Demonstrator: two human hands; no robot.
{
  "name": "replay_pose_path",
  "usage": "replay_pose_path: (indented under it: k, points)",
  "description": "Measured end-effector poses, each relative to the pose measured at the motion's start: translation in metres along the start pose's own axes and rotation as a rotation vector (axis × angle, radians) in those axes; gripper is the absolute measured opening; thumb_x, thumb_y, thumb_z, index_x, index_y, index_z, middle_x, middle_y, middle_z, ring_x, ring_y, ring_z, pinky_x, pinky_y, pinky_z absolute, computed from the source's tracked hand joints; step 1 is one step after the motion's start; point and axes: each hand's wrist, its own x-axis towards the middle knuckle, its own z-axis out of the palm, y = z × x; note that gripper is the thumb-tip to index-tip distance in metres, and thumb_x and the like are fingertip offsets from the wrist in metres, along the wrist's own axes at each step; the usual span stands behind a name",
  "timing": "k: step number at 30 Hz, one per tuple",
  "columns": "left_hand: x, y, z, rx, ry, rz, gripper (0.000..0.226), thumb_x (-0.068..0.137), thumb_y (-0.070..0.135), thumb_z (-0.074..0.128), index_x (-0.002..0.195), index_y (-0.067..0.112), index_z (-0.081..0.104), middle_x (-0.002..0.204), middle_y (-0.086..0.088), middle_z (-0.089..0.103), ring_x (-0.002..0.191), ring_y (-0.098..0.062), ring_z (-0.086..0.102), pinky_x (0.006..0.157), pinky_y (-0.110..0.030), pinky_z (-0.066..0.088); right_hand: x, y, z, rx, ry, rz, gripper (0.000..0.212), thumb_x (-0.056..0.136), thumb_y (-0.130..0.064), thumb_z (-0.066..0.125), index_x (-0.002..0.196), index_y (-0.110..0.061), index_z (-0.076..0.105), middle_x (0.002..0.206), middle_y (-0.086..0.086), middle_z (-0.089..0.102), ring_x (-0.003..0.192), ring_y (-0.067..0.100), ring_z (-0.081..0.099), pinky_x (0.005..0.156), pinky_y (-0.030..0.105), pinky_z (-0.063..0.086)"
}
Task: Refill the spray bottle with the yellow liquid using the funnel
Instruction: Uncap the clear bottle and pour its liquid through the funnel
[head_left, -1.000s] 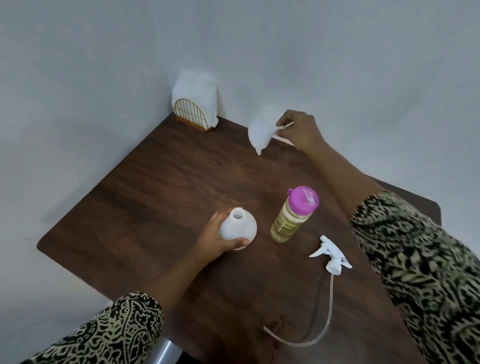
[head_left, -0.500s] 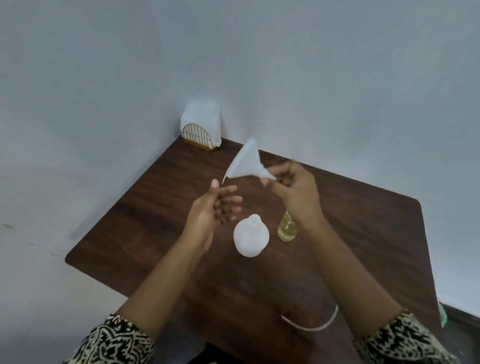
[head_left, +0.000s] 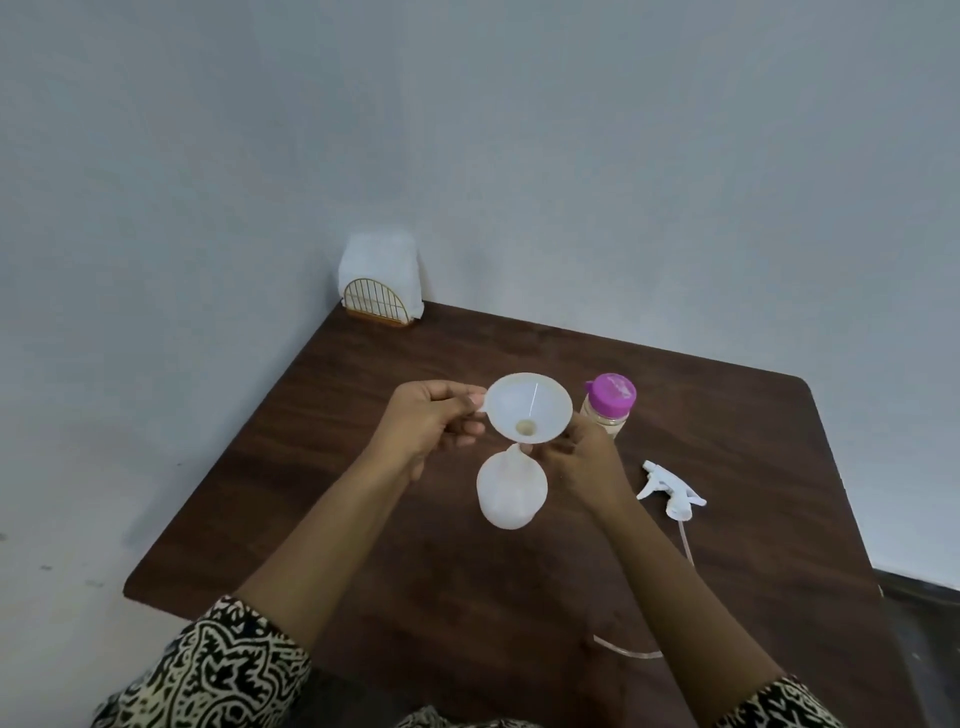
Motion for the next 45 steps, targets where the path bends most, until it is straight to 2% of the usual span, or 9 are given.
replay_pose_path:
  k: [18,22,27,29,31,33,35,40,45]
  points:
    - [0.01,-0.011,0.002,0.106,-0.019,-0.006,0.01,0.089,0.008,0.065,0.087,0.012,0.074,0.069,-0.005,0.072,0.057,-0.01,0.064,0.054,-0.024,0.054,-0.005,0.021,0.012,-0.096,0.048,-0.033,0.047,0.079,-0.005,0.073,0.123,-0.01,0.056,0.108,-0.011,0.058,0.098,0.004,0.055,0.074,0.004,0.045]
    - [0.012,-0.019,0.003,0.135,-0.006,-0.036,0.01,0.089,0.007,0.065,0.089,0.011,0.074,0.067,-0.005,0.071,0.057,-0.011,0.064,0.054,-0.024,0.055,-0.005,0.031,0.01,-0.198,0.084,-0.05,0.047,0.076,-0.013,0.077,0.119,-0.012,0.058,0.11,-0.004,0.061,0.097,0.006,0.057,0.08,0.015,0.047]
    - [0.016,-0.021,0.003,0.156,0.021,-0.047,0.012,0.09,0.007,0.063,0.089,0.01,0.074,0.067,-0.005,0.07,0.054,-0.009,0.061,0.051,-0.023,0.054,-0.02,0.036,0.004,-0.247,0.031,0.034,0.044,0.076,-0.007,0.074,0.117,-0.013,0.058,0.102,-0.007,0.056,0.086,0.0,0.053,0.068,0.002,0.038]
    - [0.017,-0.02,0.004,0.163,0.027,-0.061,0.014,0.09,0.007,0.062,0.084,0.013,0.074,0.069,-0.004,0.07,0.053,-0.01,0.06,0.05,-0.024,0.054,-0.026,0.036,0.001,-0.208,0.126,0.002,0.045,0.077,0.001,0.07,0.115,-0.021,0.059,0.096,-0.013,0.057,0.083,-0.005,0.054,0.07,0.004,0.041]
    - [0.018,-0.02,0.005,0.158,0.028,-0.07,0.015,0.09,0.009,0.061,0.084,0.014,0.074,0.069,-0.003,0.069,0.053,-0.011,0.059,0.049,-0.024,0.052,-0.031,0.035,-0.006,-0.131,0.337,-0.039,0.045,0.077,0.006,0.065,0.103,-0.03,0.06,0.09,-0.011,0.059,0.078,0.001,0.058,0.07,0.019,0.049]
    - [0.018,-0.02,0.006,0.167,0.032,-0.074,0.013,0.089,0.012,0.062,0.086,0.014,0.074,0.07,-0.001,0.069,0.052,-0.011,0.058,0.048,-0.024,0.049,-0.033,0.029,-0.018,-0.125,0.515,-0.053,0.035,0.079,0.003,0.064,0.102,-0.023,0.06,0.09,-0.003,0.058,0.077,0.01,0.058,0.068,0.034,0.052]
    - [0.018,-0.021,0.007,0.178,0.035,-0.072,0.011,0.089,0.016,0.063,0.089,0.013,0.073,0.072,-0.001,0.068,0.052,-0.012,0.058,0.046,-0.023,0.047,-0.028,0.017,-0.031,-0.232,0.594,-0.122,0.036,0.08,-0.005,0.069,0.112,-0.018,0.058,0.098,-0.002,0.056,0.082,0.012,0.056,0.069,0.034,0.05]
    - [0.016,-0.024,0.007,0.163,0.079,-0.06,0.023,0.09,0.032,0.063,0.091,0.011,0.072,0.077,-0.002,0.069,0.06,-0.014,0.06,0.052,-0.027,0.046,0.012,-0.008,-0.058,-0.702,0.331,-0.011,0.077,0.075,-0.04,0.075,0.14,-0.023,0.036,0.134,0.006,0.044,0.121,0.023,0.046,0.08,0.034,0.046]
    - [0.005,-0.03,0.007,0.232,0.16,0.089,0.017,0.093,0.032,0.058,0.093,0.021,0.07,0.09,0.003,0.069,0.083,-0.009,0.061,0.069,-0.025,0.047,0.031,-0.013,-0.063,-0.835,0.17,0.033,0.055,0.075,-0.037,0.074,0.121,-0.018,0.051,0.114,0.003,0.061,0.099,0.022,0.058,0.073,0.029,0.041]
